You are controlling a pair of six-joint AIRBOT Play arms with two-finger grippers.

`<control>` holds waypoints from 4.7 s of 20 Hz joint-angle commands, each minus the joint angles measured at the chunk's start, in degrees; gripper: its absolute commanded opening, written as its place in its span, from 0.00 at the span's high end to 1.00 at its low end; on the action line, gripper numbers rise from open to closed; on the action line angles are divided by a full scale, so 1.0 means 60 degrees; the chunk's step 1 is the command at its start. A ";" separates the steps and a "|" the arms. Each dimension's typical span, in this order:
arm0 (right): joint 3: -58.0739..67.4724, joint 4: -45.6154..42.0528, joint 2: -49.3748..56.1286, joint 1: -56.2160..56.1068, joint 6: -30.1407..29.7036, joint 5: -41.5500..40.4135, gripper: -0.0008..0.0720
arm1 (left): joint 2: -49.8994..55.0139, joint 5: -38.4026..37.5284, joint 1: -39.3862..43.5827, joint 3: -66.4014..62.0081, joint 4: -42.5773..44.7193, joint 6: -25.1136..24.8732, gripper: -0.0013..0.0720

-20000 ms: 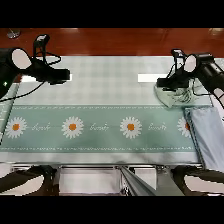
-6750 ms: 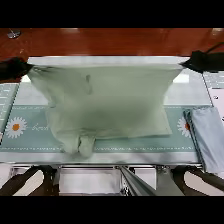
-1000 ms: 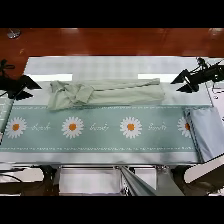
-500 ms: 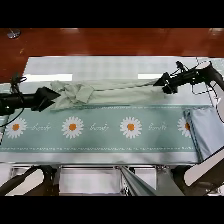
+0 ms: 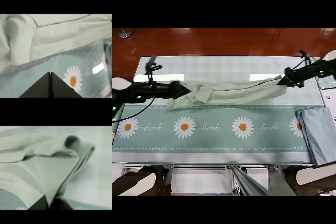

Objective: Fold the shirts.

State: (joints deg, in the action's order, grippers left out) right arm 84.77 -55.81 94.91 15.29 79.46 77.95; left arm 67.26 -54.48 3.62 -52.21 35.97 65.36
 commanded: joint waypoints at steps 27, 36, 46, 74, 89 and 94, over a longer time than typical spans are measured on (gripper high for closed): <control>-0.3865 0.0127 -0.6936 -0.0386 0.0659 -0.0820 0.93 | 0.8561 -0.2055 0.5599 -1.0837 0.1257 0.4623 0.95; -0.1628 0.0244 -0.4601 -0.3810 0.1392 -0.1650 0.93 | 0.3574 -0.5064 0.0546 -0.9358 0.4543 0.3450 0.95; 0.3690 0.0743 0.1807 -0.7533 0.2164 -0.2218 0.93 | -0.5665 -0.1654 -0.1013 0.1133 0.4390 0.3566 0.95; -0.7104 0.3763 -0.2626 -0.1395 -0.0656 -0.3093 0.13 | -0.6025 0.0831 -0.0896 0.4401 0.3504 0.4226 0.95; -0.1173 0.2506 0.0572 -0.4346 0.0102 -0.1974 0.94 | -0.6029 0.1249 -0.0896 0.4401 0.3173 0.4222 0.95; 0.2820 -0.0131 -0.0022 -0.4339 0.1581 -0.0608 0.94 | -0.6029 0.1260 -0.0896 0.4401 0.3177 0.4218 0.95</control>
State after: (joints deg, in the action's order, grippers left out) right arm 89.27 -46.81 96.07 -10.35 83.74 69.21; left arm 31.07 -47.16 -1.80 -25.80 55.00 90.67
